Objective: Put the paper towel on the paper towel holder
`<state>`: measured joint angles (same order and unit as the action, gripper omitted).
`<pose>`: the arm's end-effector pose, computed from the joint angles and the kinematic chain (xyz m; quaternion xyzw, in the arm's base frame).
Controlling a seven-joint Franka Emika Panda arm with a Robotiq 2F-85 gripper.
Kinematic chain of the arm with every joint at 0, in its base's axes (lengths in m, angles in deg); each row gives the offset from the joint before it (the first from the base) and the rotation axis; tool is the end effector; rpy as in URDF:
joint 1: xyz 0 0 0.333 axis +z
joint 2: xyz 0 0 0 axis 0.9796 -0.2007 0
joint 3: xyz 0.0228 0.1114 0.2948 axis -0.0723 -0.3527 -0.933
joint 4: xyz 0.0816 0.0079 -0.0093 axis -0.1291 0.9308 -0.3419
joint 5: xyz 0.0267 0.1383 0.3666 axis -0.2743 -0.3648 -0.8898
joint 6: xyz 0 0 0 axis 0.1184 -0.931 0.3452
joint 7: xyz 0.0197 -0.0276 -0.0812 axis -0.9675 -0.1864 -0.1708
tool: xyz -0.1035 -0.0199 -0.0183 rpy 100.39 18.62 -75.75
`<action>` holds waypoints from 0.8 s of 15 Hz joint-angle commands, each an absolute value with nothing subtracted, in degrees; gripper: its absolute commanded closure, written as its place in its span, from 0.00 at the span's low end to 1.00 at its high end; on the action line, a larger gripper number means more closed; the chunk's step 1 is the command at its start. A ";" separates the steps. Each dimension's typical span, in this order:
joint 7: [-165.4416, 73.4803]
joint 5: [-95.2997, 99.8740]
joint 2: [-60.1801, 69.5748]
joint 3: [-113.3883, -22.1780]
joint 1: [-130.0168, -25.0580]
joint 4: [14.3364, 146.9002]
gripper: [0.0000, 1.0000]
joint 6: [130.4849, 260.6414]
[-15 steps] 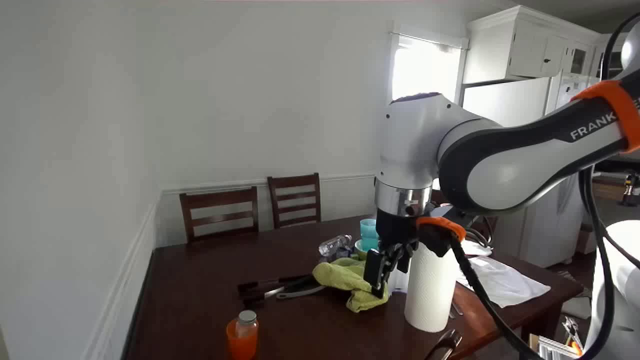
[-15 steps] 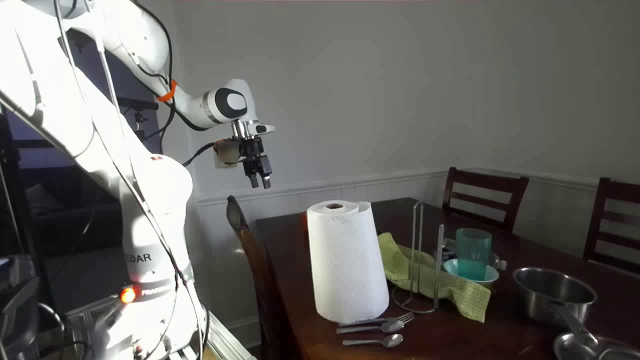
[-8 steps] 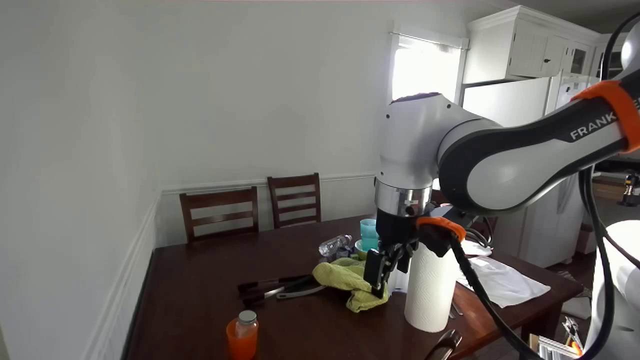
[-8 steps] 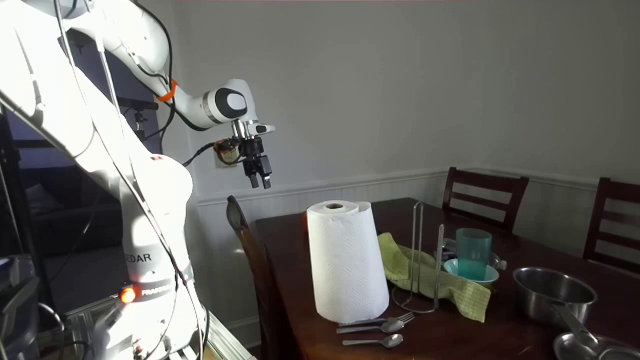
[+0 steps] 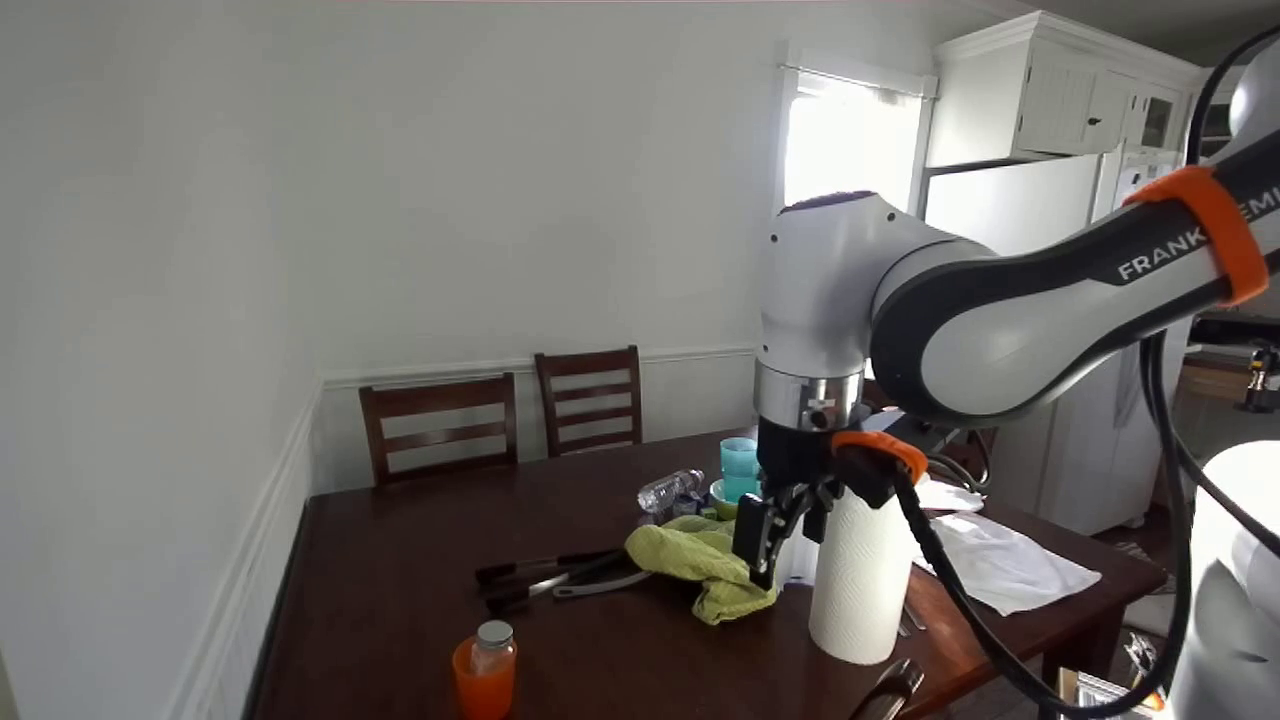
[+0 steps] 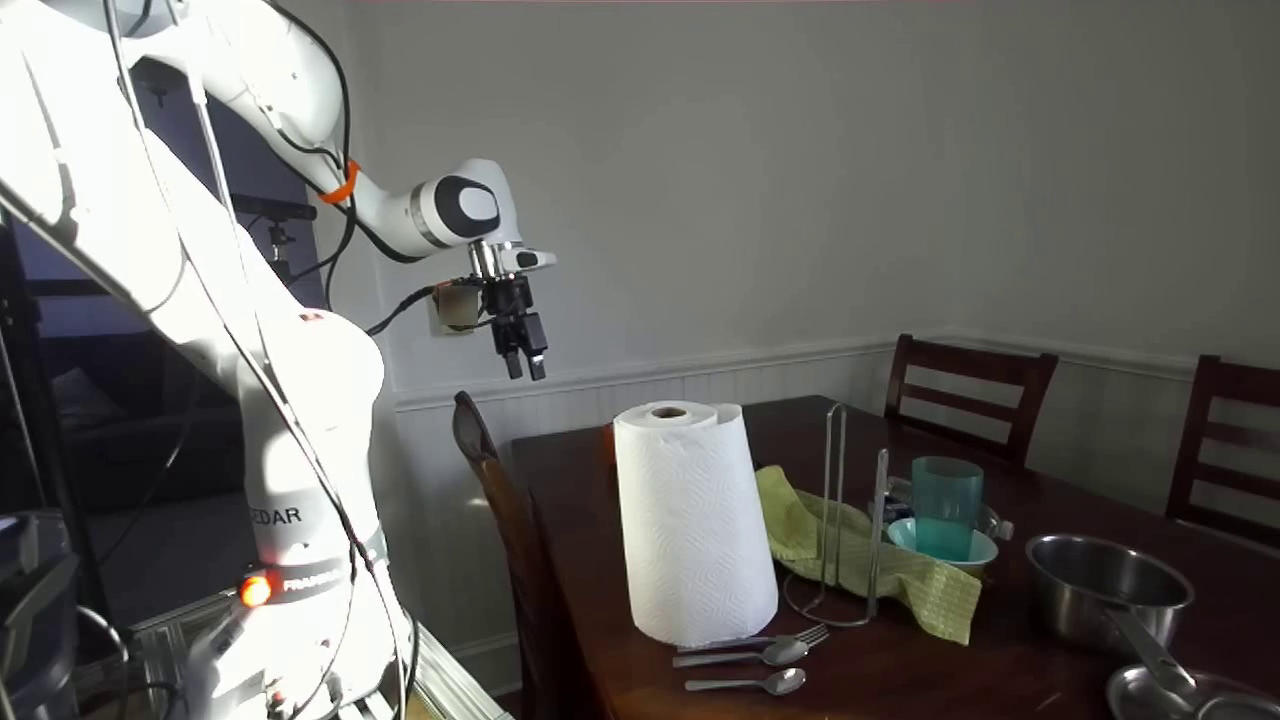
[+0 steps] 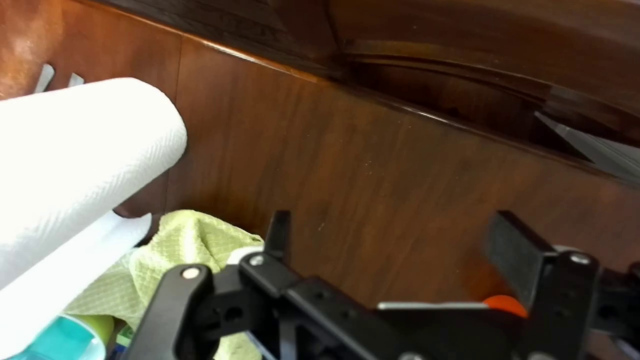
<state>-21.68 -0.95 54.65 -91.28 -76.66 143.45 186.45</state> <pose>0.3386 0.1247 0.3980 0.9914 -0.0923 0.0536 0.0754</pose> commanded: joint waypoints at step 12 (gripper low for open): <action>-12.85 12.12 55.38 -78.70 -95.41 144.16 0.00 185.03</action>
<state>-15.23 9.24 55.16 -80.55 -93.16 144.13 183.95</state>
